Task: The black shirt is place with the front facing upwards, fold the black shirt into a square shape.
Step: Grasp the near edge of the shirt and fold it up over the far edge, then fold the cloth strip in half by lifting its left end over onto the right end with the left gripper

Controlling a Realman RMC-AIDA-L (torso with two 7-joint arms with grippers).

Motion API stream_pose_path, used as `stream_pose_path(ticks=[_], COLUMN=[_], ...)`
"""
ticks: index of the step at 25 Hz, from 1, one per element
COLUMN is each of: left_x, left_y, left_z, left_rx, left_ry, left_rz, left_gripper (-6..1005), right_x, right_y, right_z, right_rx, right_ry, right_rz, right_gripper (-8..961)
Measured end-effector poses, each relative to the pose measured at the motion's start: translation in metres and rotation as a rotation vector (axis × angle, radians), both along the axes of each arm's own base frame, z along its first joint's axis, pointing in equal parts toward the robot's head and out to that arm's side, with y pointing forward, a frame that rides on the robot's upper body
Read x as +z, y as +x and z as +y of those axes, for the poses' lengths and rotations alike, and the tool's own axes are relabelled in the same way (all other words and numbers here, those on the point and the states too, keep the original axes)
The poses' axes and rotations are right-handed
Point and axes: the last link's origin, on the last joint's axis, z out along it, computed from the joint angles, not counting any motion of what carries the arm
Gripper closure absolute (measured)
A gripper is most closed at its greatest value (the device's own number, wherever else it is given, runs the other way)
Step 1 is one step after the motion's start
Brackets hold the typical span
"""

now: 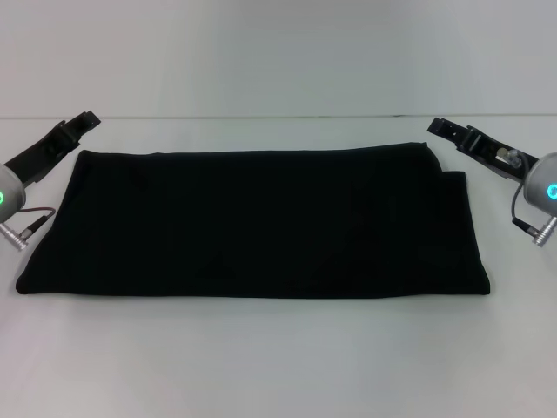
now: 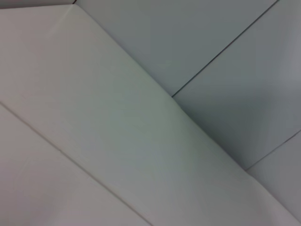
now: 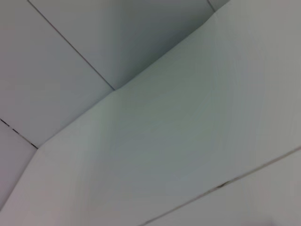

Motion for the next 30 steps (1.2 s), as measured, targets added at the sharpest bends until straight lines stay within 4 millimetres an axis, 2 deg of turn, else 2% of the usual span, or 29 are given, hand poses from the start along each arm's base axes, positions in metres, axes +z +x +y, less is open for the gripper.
stream_pose_path(ticks=[4,7,11,18,19,20,25,30], left_x=[0.002,0.005,0.014,0.041,0.043,0.045,0.051,0.051], left_y=[0.000,0.007,0.008,-0.020,-0.022,-0.025,-0.044,-0.054], left_z=[-0.011,-0.028,-0.060,-0.114,-0.121,-0.128,-0.157,-0.166], left_rx=[-0.069,-0.200,-0.349,-0.322,-0.323,-0.317,-0.193,-0.065], left_ry=[-0.026,-0.063,-0.126,-0.199,-0.218,-0.244,-0.351,-0.430], left_rz=[-0.038,-0.086,-0.138,-0.271,-0.274,-0.274,-0.279,-0.326], left_gripper=[456,406,366,296,191,87,54,48], right_x=[0.005,0.007,0.009,-0.008,-0.011,-0.015,-0.028,-0.035], right_y=[0.002,-0.002,-0.006,-0.012,-0.012,-0.012,-0.009,-0.007], right_z=[-0.008,-0.022,-0.046,-0.092,-0.098,-0.103,-0.118,-0.125], right_rx=[0.076,0.241,0.479,0.840,0.875,0.906,0.974,1.001], right_ry=[-0.008,-0.030,-0.087,-0.249,-0.265,-0.281,-0.312,-0.311], right_rz=[-0.007,-0.041,-0.133,-0.288,-0.303,-0.314,-0.349,-0.375], right_gripper=[303,182,178,178,179,179,179,178])
